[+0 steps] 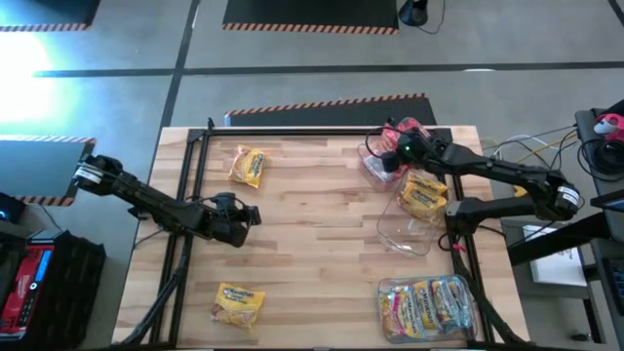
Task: Sort Maruchan noodles
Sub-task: Put the orange noodle pack into the top transparent bin
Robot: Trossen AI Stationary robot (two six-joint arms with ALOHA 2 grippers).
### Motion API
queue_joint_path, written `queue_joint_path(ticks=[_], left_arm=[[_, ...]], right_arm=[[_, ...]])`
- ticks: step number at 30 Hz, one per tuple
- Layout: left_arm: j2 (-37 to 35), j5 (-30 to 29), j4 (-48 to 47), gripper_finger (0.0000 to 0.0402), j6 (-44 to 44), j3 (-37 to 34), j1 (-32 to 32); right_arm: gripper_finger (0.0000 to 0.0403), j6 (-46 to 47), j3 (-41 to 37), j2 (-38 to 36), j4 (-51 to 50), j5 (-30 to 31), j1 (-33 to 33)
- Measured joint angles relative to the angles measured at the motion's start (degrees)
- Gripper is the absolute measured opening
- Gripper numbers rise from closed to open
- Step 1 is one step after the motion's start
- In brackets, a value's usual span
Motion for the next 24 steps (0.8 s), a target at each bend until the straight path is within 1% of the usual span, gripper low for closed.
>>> queue_joint_path(ticks=[14,22,24], left_arm=[[0.0,0.02,-0.08,0.0131,0.01,0.0,0.0],[0.0,0.02,0.09,0.0131,0.02,0.0,0.0],[0.0,0.02,0.14,0.0131,0.02,0.0,0.0]], right_arm=[[0.007,-1.87,-0.54,0.12,-0.69,1.53,-1.79],[0.0113,-6.42,-0.58,0.12,-3.05,1.94,-2.16],[0.0124,-6.55,-0.61,0.12,-3.71,3.22,-2.12]])
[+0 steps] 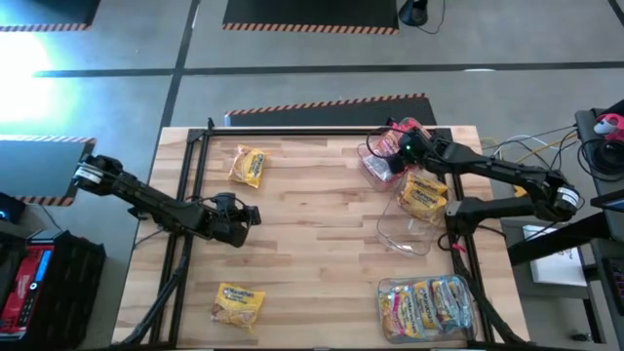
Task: Sort Maruchan noodles
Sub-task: Put the orange noodle pack into the top transparent bin, then put the yellow noodle pack into the middle transparent bin
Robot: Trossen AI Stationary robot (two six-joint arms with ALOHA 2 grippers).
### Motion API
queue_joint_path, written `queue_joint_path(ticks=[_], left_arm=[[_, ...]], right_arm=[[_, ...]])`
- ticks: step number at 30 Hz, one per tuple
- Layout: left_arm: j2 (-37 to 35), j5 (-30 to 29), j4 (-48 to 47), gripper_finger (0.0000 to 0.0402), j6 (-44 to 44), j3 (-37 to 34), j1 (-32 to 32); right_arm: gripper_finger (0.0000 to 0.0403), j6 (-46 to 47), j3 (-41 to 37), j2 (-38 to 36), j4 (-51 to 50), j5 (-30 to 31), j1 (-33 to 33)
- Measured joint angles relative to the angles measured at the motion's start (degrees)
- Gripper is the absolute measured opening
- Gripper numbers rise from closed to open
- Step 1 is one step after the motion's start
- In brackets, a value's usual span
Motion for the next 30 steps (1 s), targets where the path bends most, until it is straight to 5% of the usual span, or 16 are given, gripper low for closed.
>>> queue_joint_path(ticks=[8,14,23,30], left_arm=[[0.0,0.02,0.47,0.0131,-0.02,0.0,0.0],[0.0,0.02,0.61,0.0131,-0.22,0.0,0.07],[-0.49,0.65,0.95,0.0131,-1.65,0.0,4.74],[-1.03,3.95,3.56,0.0131,5.81,0.0,9.22]], right_arm=[[0.0151,-0.06,1.13,-0.66,-1.36,6.81,0.01],[0.0167,0.54,6.09,-0.65,-1.11,5.54,0.02],[0.0161,7.89,12.52,0.69,0.76,-12.05,0.2],[0.0153,10.78,12.1,2.15,8.73,-29.12,2.47]])
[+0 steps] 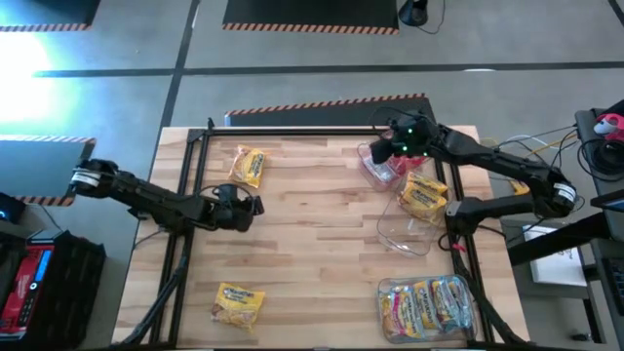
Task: Sort Maruchan noodles
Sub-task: Put the yellow noodle pack into the middle transparent bin
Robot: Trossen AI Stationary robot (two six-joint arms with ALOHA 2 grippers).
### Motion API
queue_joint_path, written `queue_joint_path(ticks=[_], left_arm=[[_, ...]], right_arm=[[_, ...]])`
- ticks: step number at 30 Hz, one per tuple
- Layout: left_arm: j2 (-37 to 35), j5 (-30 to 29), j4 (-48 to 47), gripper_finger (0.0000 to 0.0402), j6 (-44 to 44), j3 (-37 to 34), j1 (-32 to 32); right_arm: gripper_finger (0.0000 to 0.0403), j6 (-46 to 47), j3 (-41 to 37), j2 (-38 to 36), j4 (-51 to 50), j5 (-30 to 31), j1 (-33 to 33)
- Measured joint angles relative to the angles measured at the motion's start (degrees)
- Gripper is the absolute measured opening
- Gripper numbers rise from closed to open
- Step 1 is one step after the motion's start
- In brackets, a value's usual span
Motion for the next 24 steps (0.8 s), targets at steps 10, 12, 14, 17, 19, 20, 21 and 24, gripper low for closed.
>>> queue_joint_path(ticks=[10,12,14,17,19,20,21,24], left_arm=[[-0.77,7.3,10.24,0.0131,19.29,0.0,12.44],[-0.79,8.41,11.0,0.0131,22.25,0.0,15.84],[-0.79,10.32,12.19,0.0131,25.44,0.0,19.37],[-0.79,14.32,14.6,0.0131,32.04,0.0,25.05],[-0.79,15.9,15.29,0.0131,34.88,0.0,29.02],[-0.79,16.34,15.43,0.0131,36.07,0.0,31.05],[-0.79,17.05,15.42,0.0131,37.38,0.0,33.11],[-0.66,19.98,15.37,0.0131,41.24,0.0,38.65]], right_arm=[[0.0155,3.33,-0.02,6.7,4.05,-1.78,7.62],[0.0153,4.08,-0.02,8.06,4.03,-1.78,8.7],[0.0152,4.65,-0.02,9.06,4.02,-1.78,9.78],[0.0149,5.66,-0.02,9.95,4.52,-1.76,11.2],[0.0146,5.8,-0.02,10.36,5.8,-1.7,12.12],[0.0145,5.8,-0.02,10.5,6.63,-1.58,12.67],[0.0144,5.82,-0.02,10.65,7.39,-1.58,13.1],[0.014,5.76,-0.02,10.87,8.99,-1.58,14.27]])
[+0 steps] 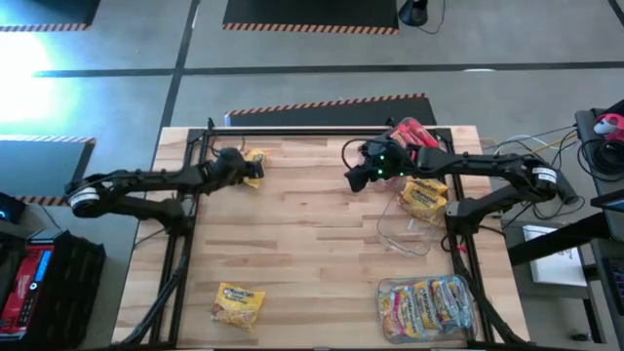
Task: Sort Maruchan noodles
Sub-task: Put the yellow noodle pack into the middle transparent bin
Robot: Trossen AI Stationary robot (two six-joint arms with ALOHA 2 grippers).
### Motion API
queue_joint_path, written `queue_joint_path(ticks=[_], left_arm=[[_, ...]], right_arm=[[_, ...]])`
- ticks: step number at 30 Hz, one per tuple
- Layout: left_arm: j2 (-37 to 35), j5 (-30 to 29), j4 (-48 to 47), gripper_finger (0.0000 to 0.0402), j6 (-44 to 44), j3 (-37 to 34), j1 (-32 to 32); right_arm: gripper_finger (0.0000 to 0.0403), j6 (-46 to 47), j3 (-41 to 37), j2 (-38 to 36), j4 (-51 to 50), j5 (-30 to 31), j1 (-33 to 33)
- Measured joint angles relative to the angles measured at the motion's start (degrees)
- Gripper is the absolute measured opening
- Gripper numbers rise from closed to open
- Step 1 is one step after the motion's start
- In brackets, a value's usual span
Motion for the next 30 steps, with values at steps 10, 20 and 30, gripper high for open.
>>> queue_joint_path(ticks=[10,20,30], left_arm=[[2.39,5.33,-0.46,0.0131,7.93,0.0,7.33],[8.5,9.27,1.66,0.0131,10.1,0.37,6.87],[11.36,12.2,10.66,0.0131,1.13,0.09,0.05]], right_arm=[[0.0136,-3.09,-0.02,0.16,0.78,0.2,1.82],[0.013,-3.12,-0.02,0.16,0.9,5.08,1.82],[0.013,-4.24,-0.02,0.16,1.0,6.19,1.8]])
